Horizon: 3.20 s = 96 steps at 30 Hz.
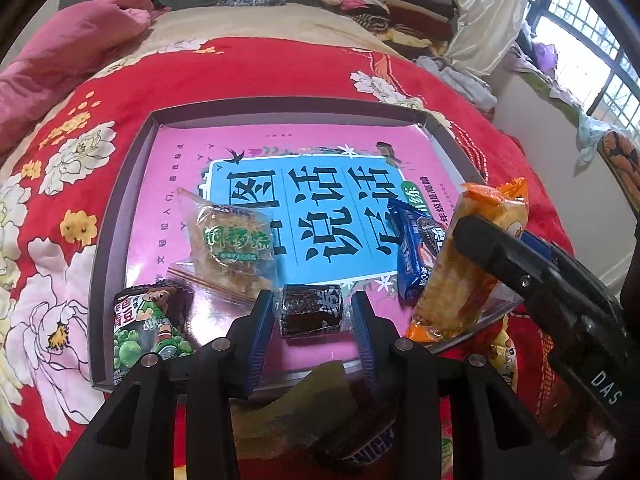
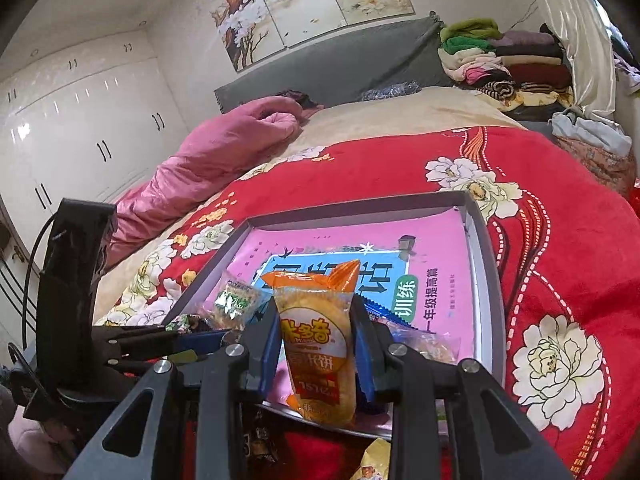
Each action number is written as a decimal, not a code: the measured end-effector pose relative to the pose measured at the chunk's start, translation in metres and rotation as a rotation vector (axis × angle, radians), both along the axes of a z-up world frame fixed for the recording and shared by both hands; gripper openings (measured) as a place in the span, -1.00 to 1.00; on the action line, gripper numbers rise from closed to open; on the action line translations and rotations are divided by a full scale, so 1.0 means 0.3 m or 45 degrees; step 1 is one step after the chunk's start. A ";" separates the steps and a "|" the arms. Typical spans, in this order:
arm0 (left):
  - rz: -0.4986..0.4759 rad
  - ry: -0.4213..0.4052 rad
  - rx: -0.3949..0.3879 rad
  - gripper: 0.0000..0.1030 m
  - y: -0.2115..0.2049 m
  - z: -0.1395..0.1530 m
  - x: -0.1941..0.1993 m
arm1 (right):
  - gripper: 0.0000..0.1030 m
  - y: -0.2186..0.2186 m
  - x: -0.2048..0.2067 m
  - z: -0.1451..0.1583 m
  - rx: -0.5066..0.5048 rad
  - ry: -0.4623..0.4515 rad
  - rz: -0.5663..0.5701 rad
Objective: Organize snacks
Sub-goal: 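Lower the chocolate onto the pink book and open left gripper while right releases the rice-cracker bag beside it, then withdraw both grippers from the tray toward the remaining snacks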
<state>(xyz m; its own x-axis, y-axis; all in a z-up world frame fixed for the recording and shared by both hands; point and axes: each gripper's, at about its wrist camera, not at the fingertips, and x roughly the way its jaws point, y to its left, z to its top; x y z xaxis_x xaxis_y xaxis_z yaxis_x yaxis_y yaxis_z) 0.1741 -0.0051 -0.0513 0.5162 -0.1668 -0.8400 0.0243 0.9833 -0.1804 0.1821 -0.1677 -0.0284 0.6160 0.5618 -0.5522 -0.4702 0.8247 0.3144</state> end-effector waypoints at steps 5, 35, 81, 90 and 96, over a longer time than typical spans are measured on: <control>0.015 0.003 0.000 -0.21 0.016 0.000 0.001 | -0.36 0.013 -0.003 -0.006 0.000 0.014 0.029; 0.043 0.010 0.005 -0.20 0.044 -0.003 -0.007 | -0.27 0.075 0.008 -0.065 0.075 0.137 0.168; 0.054 -0.017 -0.023 0.17 0.060 0.042 -0.026 | 0.05 0.040 -0.027 -0.013 0.012 0.085 0.118; 0.054 -0.044 -0.002 0.37 0.059 0.058 -0.041 | 0.06 0.031 -0.026 -0.004 0.012 0.072 0.110; 0.060 -0.066 0.003 0.43 0.062 0.072 -0.051 | 0.07 0.029 -0.030 0.001 0.012 0.070 0.106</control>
<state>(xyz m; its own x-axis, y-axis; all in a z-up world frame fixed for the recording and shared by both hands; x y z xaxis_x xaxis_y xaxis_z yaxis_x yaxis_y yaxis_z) 0.1588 0.0134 -0.0297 0.5662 -0.1394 -0.8124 -0.0128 0.9840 -0.1777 0.1733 -0.1589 -0.0281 0.5356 0.6154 -0.5783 -0.5190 0.7801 0.3494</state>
